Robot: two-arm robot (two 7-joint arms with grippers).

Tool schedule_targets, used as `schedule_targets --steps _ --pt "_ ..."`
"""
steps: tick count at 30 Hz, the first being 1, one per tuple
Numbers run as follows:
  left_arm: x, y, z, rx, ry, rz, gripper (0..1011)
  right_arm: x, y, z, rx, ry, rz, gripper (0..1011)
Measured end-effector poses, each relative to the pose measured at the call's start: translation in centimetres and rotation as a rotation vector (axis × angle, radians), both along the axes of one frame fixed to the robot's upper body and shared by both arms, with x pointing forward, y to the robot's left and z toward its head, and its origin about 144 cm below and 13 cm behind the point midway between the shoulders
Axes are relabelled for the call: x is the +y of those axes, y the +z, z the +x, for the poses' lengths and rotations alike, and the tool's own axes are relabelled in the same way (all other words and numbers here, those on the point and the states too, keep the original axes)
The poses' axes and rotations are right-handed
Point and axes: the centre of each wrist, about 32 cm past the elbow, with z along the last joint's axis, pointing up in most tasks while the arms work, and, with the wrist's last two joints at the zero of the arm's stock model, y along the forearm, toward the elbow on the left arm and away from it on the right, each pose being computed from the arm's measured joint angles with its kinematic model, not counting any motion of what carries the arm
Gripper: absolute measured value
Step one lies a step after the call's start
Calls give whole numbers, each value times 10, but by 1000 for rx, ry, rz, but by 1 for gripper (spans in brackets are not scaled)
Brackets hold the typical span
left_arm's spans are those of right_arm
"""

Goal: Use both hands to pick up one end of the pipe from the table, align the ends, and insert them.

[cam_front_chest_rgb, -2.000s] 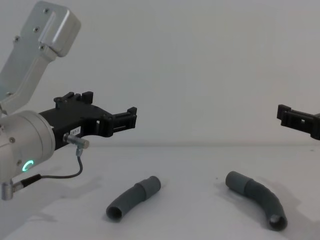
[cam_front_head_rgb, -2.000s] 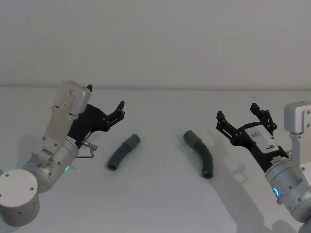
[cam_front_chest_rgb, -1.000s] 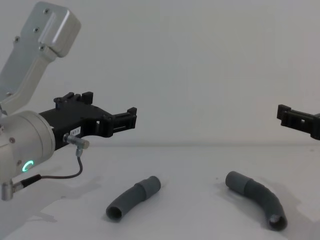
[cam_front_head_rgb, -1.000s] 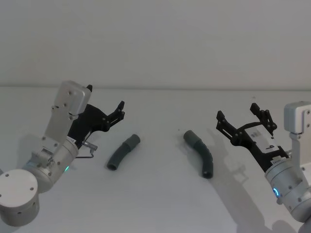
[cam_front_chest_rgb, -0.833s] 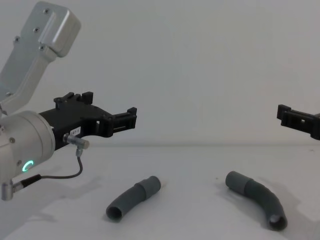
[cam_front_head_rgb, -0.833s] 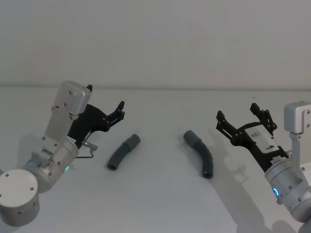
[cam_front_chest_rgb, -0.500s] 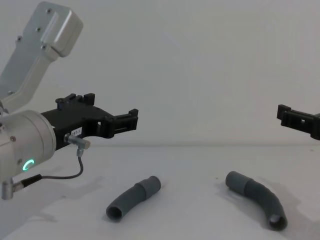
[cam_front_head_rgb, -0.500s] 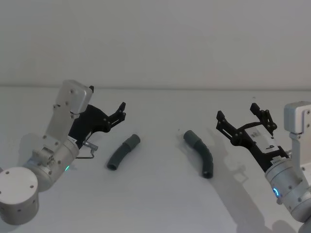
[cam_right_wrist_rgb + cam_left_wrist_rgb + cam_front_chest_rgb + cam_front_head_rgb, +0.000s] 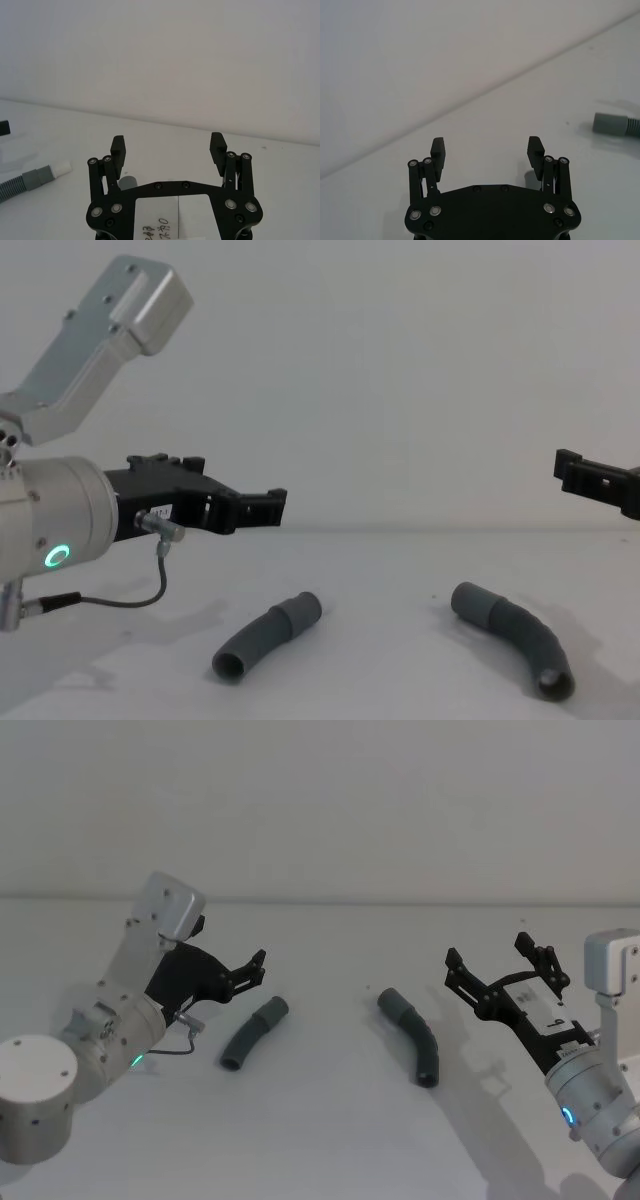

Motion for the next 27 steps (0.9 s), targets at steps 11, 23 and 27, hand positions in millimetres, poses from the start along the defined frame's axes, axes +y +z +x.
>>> schedule_targets --steps 11,23,27 --pt "0 15 10 157 -30 69 1001 0 0 0 0 0 0 1001" --pt "-3 20 25 264 -66 130 1001 0 0 0 0 0 0 1001" --pt "-5 20 29 278 -74 136 1001 0 0 0 0 0 0 1001"
